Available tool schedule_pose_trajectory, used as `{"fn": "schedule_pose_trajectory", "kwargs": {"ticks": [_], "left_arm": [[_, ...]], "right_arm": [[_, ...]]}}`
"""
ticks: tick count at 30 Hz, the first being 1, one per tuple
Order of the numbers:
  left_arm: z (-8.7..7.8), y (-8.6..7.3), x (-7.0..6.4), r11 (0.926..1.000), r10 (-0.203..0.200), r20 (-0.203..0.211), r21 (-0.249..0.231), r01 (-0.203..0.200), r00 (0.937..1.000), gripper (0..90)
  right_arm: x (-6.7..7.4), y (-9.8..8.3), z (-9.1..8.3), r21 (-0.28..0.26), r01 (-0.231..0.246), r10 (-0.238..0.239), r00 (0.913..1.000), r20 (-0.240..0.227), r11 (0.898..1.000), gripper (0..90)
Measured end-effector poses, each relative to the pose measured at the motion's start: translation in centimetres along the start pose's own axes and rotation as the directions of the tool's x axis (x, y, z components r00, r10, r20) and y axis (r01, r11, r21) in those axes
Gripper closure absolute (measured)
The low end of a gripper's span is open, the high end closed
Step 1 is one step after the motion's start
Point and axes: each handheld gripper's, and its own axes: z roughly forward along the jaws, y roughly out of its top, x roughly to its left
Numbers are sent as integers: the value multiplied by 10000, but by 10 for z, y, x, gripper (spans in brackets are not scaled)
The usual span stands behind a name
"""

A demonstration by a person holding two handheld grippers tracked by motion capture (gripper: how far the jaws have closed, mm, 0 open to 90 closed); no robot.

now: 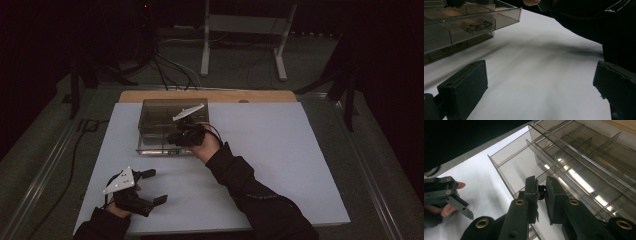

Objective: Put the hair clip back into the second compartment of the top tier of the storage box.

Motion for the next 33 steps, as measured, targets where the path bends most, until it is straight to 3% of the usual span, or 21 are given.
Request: {"fn": "schedule_pose_trajectory", "kwargs": {"ticks": [5,7,11,20,33], "left_arm": [[0,0,0,10000,0,-15,2,0,10000,5],[0,0,0,10000,-2,-10,-1,2,10000,5],[0,0,0,10000,-1,-15,1,1,10000,5],[0,0,0,10000,1,-23,-5,-1,10000,5],[0,0,0,10000,27,-48,29,-27,10000,5]], "right_arm": [[-1,1,2,-58,-66,66,9999,115,10000,797],[-2,1,1,-116,-115,117,9997,204,9999,721],[-3,2,-1,-229,-219,225,9993,283,9995,654],[-5,3,-8,-446,-635,632,9980,-83,9970,519],[-5,0,-27,-635,-720,700,9970,-341,9954,364]]}}
